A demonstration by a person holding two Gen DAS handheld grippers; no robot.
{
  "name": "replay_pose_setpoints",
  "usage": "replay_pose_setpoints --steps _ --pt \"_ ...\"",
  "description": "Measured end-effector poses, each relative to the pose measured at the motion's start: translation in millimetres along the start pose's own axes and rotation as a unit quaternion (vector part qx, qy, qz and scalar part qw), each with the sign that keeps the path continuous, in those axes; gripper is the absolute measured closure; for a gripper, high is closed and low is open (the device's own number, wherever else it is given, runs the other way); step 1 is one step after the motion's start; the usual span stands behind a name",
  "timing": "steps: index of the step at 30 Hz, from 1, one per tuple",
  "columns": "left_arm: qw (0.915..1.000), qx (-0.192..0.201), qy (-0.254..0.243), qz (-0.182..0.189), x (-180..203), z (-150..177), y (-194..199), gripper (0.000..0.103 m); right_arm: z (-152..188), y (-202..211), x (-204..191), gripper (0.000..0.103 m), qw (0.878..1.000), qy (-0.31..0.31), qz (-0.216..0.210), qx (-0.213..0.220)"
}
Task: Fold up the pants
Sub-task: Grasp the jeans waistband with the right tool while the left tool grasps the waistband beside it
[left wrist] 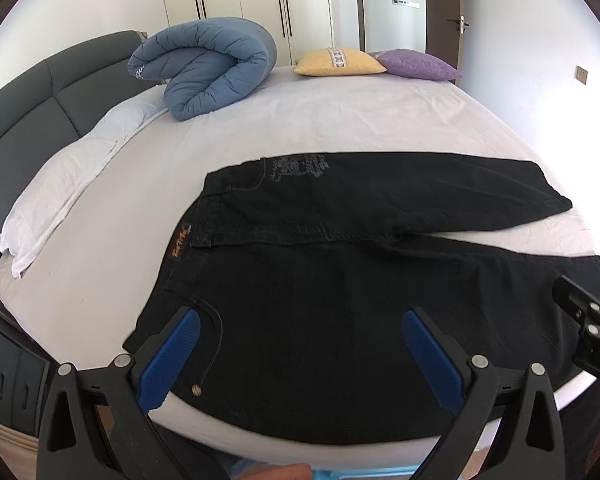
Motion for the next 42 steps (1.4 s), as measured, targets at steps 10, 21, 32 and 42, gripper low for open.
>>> replay_pose_setpoints --steps 10,21,32,42 --pt "0.9984 0.007 -0.056 0.01 -19 -44 -60 0.0 -69 -46 -8 0.0 0.991 0.059 -0.118 0.001" --pt "0.9877 -0.025 -0.137 0.072 -41 -155 -183 0.0 -182 -138 -53 0.009 0.921 0.234 -0.311 -0.017" --pt "0.935 -0.108 -0.292 0.171 -34 -221 -320 0.009 -249 -248 -62 0.055 0.869 0.292 -0.386 -0.1" --pt "0.9072 -0.187 -0.308 0.217 -21 -188 -347 0.036 -251 -299 -83 0.055 0.836 0.342 -0.403 -0.15"
Point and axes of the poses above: each gripper's, at about its wrist camera, not at the fingertips, and y roughly against the way its jaws point, x to its right, z to its underside, the point moved 5 cm from there along -y, roughly the way its jaws point, and after that the axes turned 7 degrees about -z, right-handed, at the moved point
